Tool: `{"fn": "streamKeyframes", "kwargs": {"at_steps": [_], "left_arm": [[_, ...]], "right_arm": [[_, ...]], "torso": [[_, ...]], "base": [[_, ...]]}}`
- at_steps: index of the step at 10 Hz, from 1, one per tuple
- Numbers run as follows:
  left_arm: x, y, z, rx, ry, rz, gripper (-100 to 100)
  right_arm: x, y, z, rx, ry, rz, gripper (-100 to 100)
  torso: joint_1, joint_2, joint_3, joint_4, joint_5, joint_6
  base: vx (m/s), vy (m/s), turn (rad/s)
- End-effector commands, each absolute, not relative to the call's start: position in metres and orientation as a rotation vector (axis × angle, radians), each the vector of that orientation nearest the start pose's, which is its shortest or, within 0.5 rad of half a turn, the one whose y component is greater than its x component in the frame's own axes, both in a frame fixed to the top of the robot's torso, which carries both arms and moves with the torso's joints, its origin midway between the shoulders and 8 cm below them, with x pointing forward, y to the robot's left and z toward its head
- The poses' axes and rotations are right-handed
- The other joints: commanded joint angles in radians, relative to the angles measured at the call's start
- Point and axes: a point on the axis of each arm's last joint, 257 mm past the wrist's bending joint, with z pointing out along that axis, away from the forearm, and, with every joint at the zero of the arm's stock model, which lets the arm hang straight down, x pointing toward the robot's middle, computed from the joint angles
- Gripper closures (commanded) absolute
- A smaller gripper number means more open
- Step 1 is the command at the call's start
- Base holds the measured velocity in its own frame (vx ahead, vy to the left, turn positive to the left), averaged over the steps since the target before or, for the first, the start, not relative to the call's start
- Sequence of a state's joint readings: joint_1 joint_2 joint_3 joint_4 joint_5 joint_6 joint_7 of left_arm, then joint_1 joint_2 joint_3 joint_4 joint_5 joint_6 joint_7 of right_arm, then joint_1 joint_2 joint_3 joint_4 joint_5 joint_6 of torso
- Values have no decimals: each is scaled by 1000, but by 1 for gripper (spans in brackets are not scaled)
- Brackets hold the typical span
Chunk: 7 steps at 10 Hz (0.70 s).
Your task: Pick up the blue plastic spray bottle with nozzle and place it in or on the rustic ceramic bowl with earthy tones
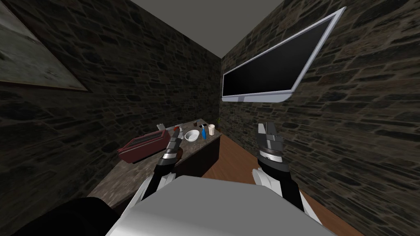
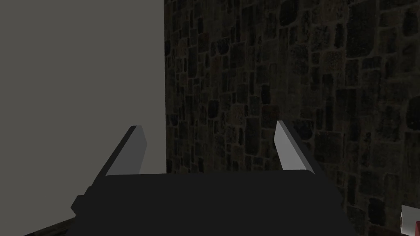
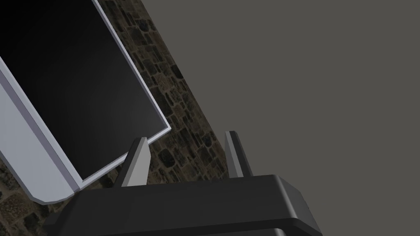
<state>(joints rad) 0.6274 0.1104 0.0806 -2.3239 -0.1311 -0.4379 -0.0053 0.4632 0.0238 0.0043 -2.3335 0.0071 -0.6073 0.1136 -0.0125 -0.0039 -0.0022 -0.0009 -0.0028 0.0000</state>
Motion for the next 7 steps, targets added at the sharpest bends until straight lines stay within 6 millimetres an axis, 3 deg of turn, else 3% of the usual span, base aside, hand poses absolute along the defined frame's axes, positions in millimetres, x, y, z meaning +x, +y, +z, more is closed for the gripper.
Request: {"fn": "streamKeyframes", "kwargs": {"at_steps": [1,5,6,7], "left_arm": [[331,309,-33,-591,951,-990,-100],[308,354,-108,-648,1162,-771,-100],[307,354,-109,-650,1164,-769,-100],[298,368,-127,-665,1212,-710,-100]], "right_arm": [[313,-269,77,479,481,1244,0],[313,-269,77,479,481,1244,0],[313,-269,77,479,481,1244,0],[313,-269,77,479,481,1244,0]], "torso": [[0,0,0,0,0,0],[-4,-3,-2,-1,-1,0],[-5,-2,-2,-1,-1,0],[-1,0,0,0,-1,0]], "base": [[77,-225,-55],[93,-247,-59],[50,-185,-13],[69,-159,-48]]}}
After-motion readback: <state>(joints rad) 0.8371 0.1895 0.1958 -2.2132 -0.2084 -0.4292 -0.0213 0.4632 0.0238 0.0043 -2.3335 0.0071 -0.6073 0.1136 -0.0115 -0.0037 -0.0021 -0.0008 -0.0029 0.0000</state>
